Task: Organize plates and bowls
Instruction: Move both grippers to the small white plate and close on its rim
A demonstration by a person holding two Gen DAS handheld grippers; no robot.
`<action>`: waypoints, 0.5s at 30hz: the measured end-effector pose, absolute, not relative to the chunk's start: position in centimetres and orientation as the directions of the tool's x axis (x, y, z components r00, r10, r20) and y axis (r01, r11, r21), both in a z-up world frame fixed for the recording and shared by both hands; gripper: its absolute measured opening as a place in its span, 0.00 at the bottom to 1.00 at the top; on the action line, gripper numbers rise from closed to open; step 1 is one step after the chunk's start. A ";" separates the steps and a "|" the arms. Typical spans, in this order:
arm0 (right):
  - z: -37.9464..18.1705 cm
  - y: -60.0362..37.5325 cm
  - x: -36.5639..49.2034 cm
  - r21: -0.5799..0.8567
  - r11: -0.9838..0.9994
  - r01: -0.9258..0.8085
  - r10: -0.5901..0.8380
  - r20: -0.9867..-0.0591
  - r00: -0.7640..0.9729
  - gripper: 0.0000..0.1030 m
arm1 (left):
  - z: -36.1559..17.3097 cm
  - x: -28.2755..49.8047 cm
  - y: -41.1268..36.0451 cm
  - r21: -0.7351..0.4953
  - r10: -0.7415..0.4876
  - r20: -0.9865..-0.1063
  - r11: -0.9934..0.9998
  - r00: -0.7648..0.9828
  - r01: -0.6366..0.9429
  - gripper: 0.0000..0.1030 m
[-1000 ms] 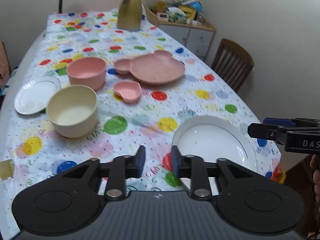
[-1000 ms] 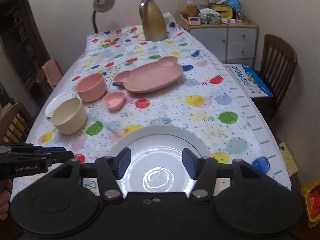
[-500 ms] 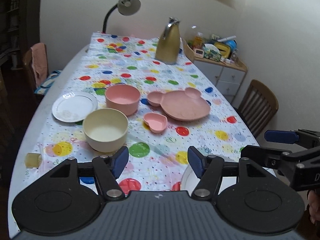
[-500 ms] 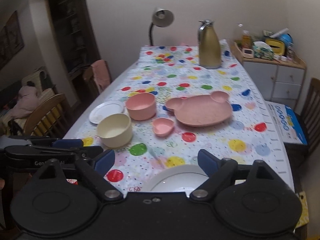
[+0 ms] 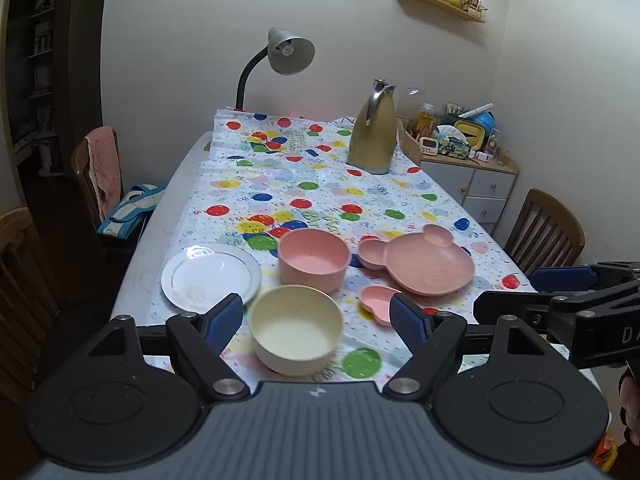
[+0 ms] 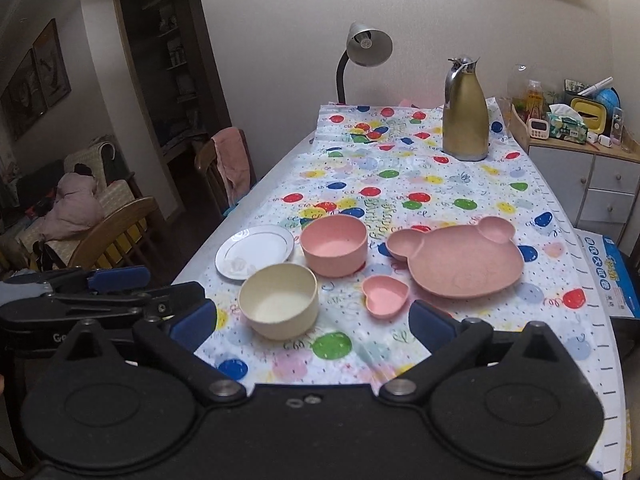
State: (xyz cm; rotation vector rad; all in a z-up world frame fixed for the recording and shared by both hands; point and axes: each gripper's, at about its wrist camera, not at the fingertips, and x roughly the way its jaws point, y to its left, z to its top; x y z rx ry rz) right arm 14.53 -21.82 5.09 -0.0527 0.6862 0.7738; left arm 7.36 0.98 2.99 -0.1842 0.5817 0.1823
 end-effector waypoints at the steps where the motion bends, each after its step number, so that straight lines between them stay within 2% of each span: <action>1: 5.1 -20.9 14.7 0.199 0.733 -0.651 0.619 -0.592 0.516 1.00 | 2.9 7.7 2.0 -0.119 0.113 -0.561 0.969 0.820 -0.215 0.78; 15: 3.5 -8.0 18.9 0.200 0.782 -0.591 0.563 -0.633 0.531 0.99 | -0.2 13.6 14.0 -0.082 0.086 -0.616 0.982 0.783 -0.172 0.78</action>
